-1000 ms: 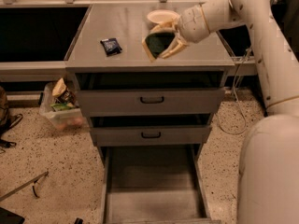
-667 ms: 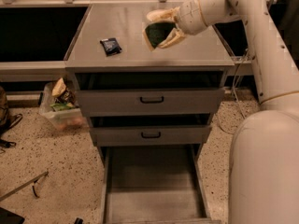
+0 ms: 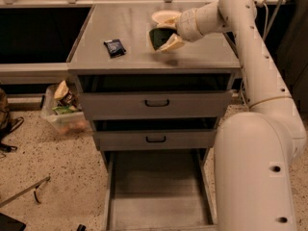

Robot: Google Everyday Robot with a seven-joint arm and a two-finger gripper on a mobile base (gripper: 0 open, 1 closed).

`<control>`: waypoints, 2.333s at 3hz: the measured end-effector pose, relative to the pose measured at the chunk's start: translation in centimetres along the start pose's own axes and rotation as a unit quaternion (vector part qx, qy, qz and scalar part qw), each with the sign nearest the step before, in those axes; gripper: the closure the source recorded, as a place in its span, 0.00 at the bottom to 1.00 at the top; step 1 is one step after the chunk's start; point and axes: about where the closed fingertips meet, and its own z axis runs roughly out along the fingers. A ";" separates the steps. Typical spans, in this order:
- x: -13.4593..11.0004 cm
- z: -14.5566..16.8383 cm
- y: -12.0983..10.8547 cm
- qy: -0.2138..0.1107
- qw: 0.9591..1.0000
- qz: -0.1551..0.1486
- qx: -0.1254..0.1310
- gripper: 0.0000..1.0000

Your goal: Pick sponge from bottom drawer and place on counter

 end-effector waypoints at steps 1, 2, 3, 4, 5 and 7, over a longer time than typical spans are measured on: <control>2.4 2.0 1.2 0.014 0.998 0.058 -0.016 1.00; 2.5 2.0 1.1 0.016 0.998 0.066 -0.017 0.83; 2.5 2.0 1.1 0.016 0.998 0.066 -0.017 0.60; 2.5 2.0 1.1 0.016 0.998 0.066 -0.017 0.36; 2.5 2.0 1.2 0.016 0.998 0.067 -0.017 0.13; 2.5 2.0 1.2 0.016 0.998 0.067 -0.017 0.00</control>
Offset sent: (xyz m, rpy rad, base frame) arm 0.0114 -0.0008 -0.0283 0.0087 0.0971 -0.0532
